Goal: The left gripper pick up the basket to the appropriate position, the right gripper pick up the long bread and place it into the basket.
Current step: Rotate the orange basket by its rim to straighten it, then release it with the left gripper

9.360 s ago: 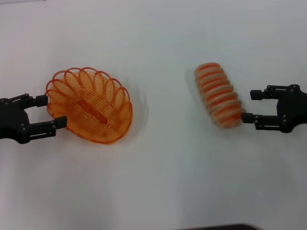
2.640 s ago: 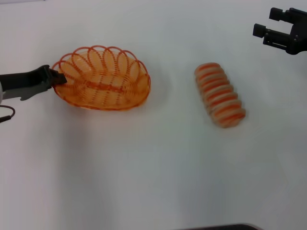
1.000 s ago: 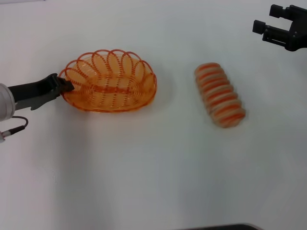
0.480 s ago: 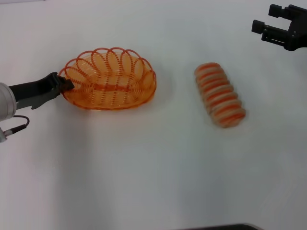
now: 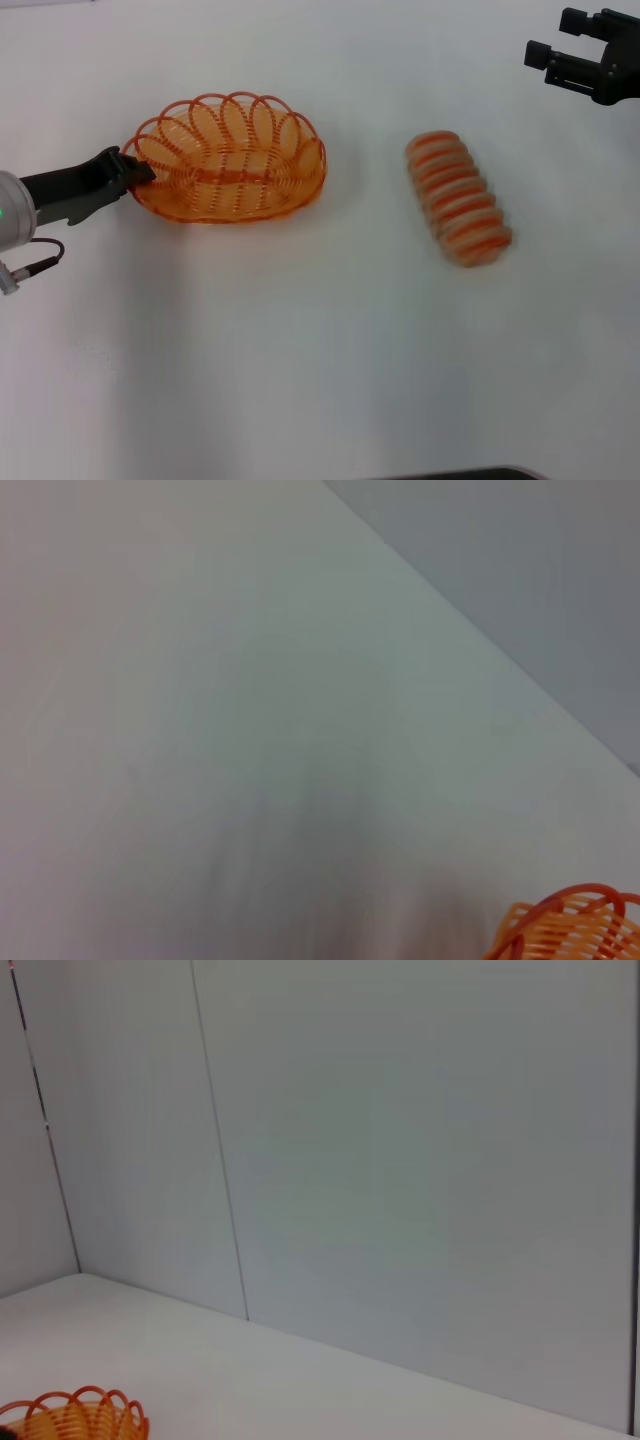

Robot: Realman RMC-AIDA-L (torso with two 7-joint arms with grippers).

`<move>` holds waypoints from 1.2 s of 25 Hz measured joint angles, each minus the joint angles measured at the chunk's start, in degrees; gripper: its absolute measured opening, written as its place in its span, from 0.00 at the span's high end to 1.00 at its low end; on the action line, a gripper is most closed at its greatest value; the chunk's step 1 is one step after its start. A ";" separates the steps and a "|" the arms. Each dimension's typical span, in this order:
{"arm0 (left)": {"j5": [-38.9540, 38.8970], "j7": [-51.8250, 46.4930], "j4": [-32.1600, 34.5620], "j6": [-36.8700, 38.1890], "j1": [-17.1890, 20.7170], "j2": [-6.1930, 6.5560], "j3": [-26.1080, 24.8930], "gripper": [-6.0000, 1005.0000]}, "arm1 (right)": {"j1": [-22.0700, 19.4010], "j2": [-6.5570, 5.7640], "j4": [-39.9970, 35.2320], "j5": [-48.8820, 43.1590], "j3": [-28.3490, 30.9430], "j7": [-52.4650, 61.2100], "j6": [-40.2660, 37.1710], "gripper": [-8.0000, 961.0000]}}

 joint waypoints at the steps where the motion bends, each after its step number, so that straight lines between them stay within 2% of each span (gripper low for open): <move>1: -0.06 0.04 -0.07 -0.07 0.02 0.00 0.02 0.91 | 0.00 0.00 0.00 0.00 0.04 0.00 0.00 0.24; 17: -0.10 0.31 -0.27 -0.29 -0.02 0.00 0.00 0.89 | 0.20 0.00 0.00 0.00 0.19 -0.04 0.00 0.23; 22: -0.09 0.96 -0.27 0.73 -0.27 0.00 0.09 0.81 | 0.26 0.00 0.00 0.00 0.26 0.00 0.00 0.23; 30: 0.09 4.07 0.33 3.45 -0.71 0.02 -2.19 0.53 | 0.43 0.00 0.00 0.00 0.27 0.03 0.00 0.23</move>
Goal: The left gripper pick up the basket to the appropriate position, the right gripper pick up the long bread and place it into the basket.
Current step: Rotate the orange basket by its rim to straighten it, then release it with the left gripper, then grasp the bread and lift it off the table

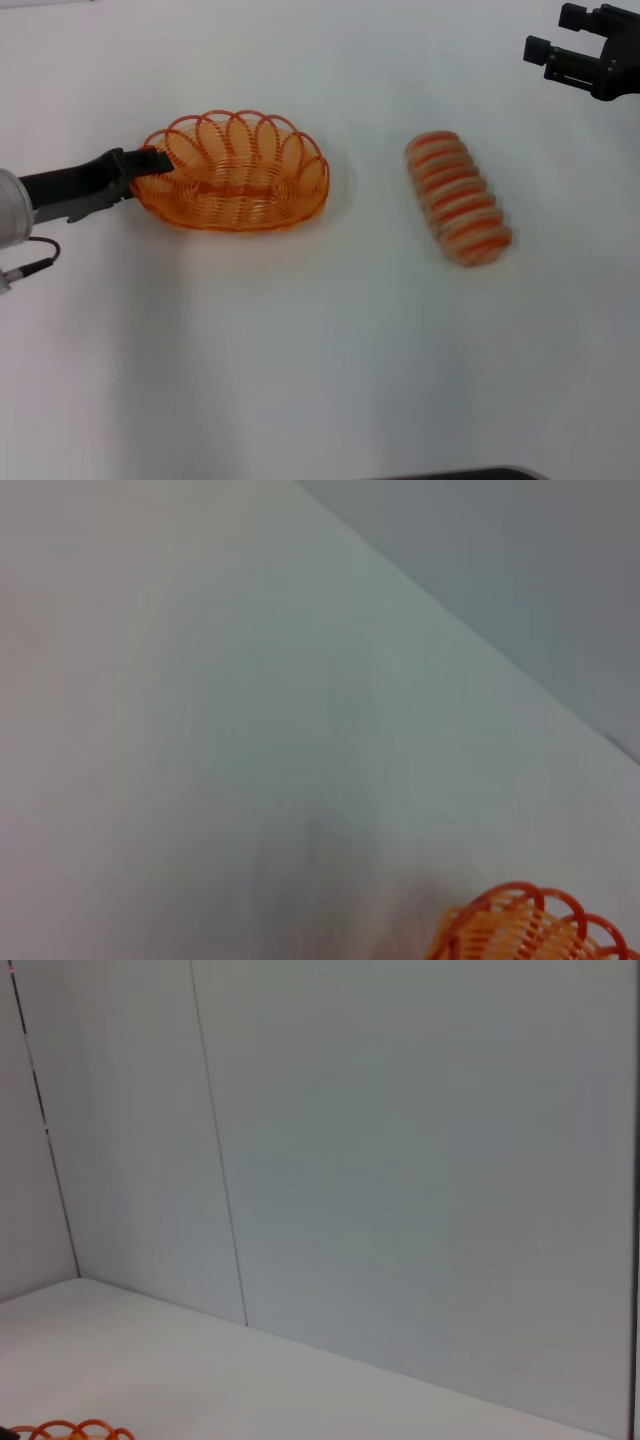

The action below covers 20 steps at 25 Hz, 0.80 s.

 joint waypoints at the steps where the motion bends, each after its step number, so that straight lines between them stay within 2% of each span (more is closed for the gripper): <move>1: 0.11 0.37 0.03 0.37 -0.14 0.04 -0.75 0.49 | 0.04 0.00 0.00 0.00 0.00 0.00 0.00 0.23; 3: 0.20 2.15 0.08 1.35 -0.40 0.21 -2.90 0.41 | 0.14 0.00 0.00 0.00 0.00 0.03 0.00 0.23; 8: 0.47 9.15 -0.88 6.55 -2.94 0.89 -9.80 0.30 | 0.32 -0.10 -0.08 0.06 0.14 2.87 0.51 0.22; 13: 0.61 16.48 -4.72 13.67 -7.18 2.95 -18.52 0.19 | 1.04 -0.60 -0.63 -0.05 -0.23 9.86 1.27 0.22; 17: 0.82 23.80 -5.67 21.03 -9.66 4.86 -23.89 0.13 | 1.92 -1.83 -2.18 -1.67 -2.46 19.58 0.76 0.20; 20: 2.63 29.10 -5.34 27.26 -11.26 6.16 -26.43 0.14 | 3.02 -3.68 -3.24 -4.46 -6.59 29.83 -0.05 0.18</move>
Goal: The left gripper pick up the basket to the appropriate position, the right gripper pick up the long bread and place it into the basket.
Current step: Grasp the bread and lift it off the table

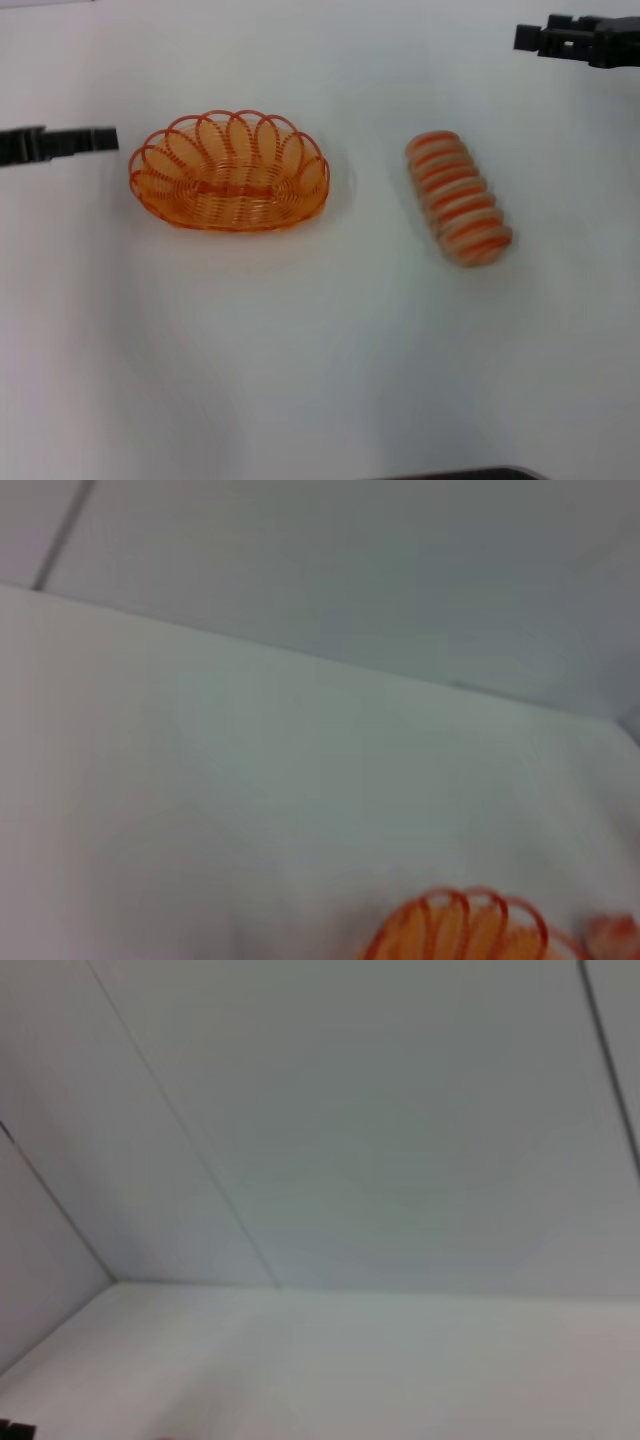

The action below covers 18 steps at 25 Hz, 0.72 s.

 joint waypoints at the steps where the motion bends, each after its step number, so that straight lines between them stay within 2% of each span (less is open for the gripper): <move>1: 1.62 1.49 0.16 1.71 -0.53 0.34 -0.64 0.14 | 0.57 -0.76 -0.12 -1.01 -1.34 3.49 -0.68 0.17; 3: 5.46 4.58 0.26 4.16 -1.60 0.91 -1.60 0.14 | 1.92 -2.20 -0.17 -3.22 -2.83 10.33 -2.36 0.16; 7: 8.54 10.35 0.27 5.78 -1.77 1.03 -2.42 0.14 | 5.43 -4.88 0.06 -9.27 -4.08 23.50 -5.34 0.15; 9: 8.73 13.62 0.34 6.33 -1.49 1.01 -3.87 0.14 | 7.22 -5.67 0.26 -12.59 -4.86 28.41 -6.45 0.15; 14: 8.29 21.44 0.51 9.43 -0.75 0.92 -8.57 0.14 | 13.12 -6.28 0.33 -23.77 -5.68 38.55 -9.43 0.15; 17: 8.10 25.12 1.06 11.57 -0.69 0.59 -10.93 0.14 | 18.52 -5.41 0.81 -33.91 -7.55 43.32 -10.39 0.15; 18: 7.84 26.11 1.32 12.00 -0.65 0.48 -11.42 0.14 | 18.52 -5.41 0.81 -33.91 -7.55 43.32 -10.39 0.15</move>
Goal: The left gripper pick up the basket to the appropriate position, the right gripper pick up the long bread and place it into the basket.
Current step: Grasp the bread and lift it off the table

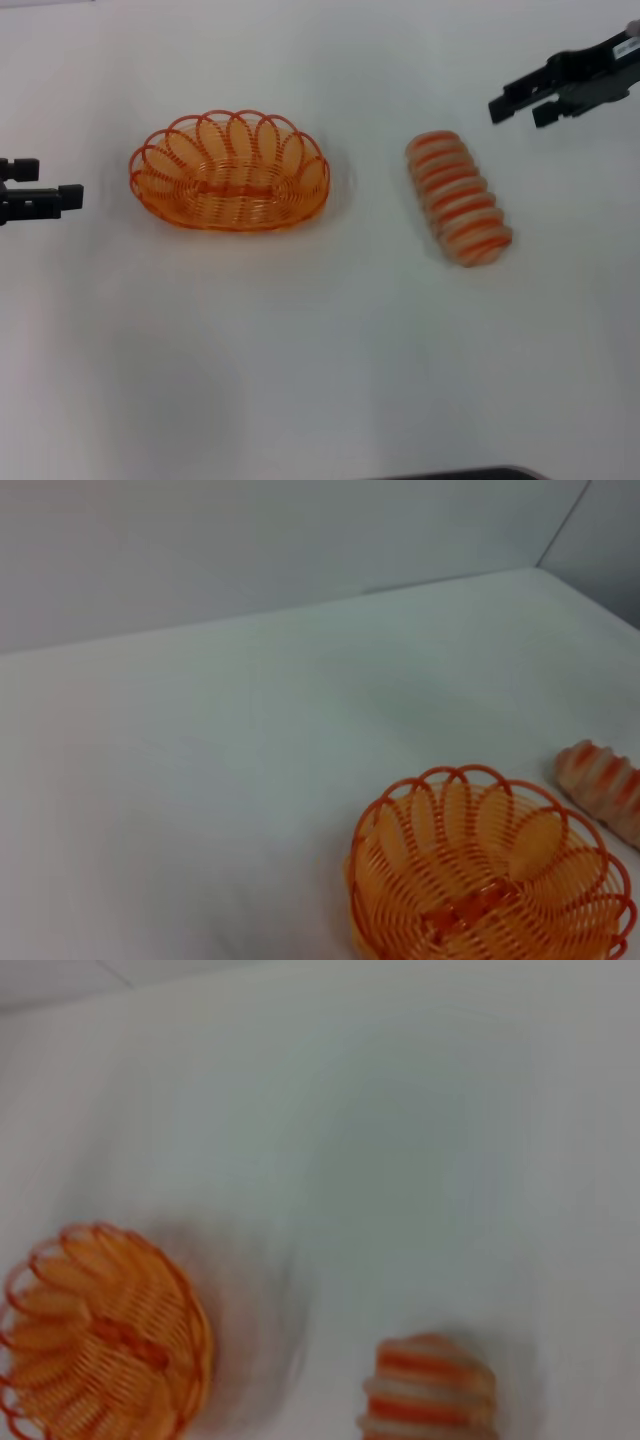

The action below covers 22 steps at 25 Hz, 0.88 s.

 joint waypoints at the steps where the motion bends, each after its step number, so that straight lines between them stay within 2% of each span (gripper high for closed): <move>1: -0.31 0.77 0.18 0.26 0.03 -0.03 -0.33 0.14 | 1.24 0.23 0.57 -1.99 -0.77 0.89 0.03 0.15; 8: -3.19 6.41 0.26 1.51 0.70 -0.52 -1.33 0.14 | 6.83 1.09 5.28 -7.73 -4.00 4.12 1.75 0.12; 15: -3.25 9.62 -0.21 0.74 0.73 -1.45 -1.15 0.14 | 10.22 1.48 10.41 -8.01 -8.30 8.22 5.25 0.02; 22: -3.29 10.89 0.22 0.67 0.66 -2.10 -1.21 0.14 | 12.42 2.03 13.39 -8.11 -12.08 11.87 6.72 0.02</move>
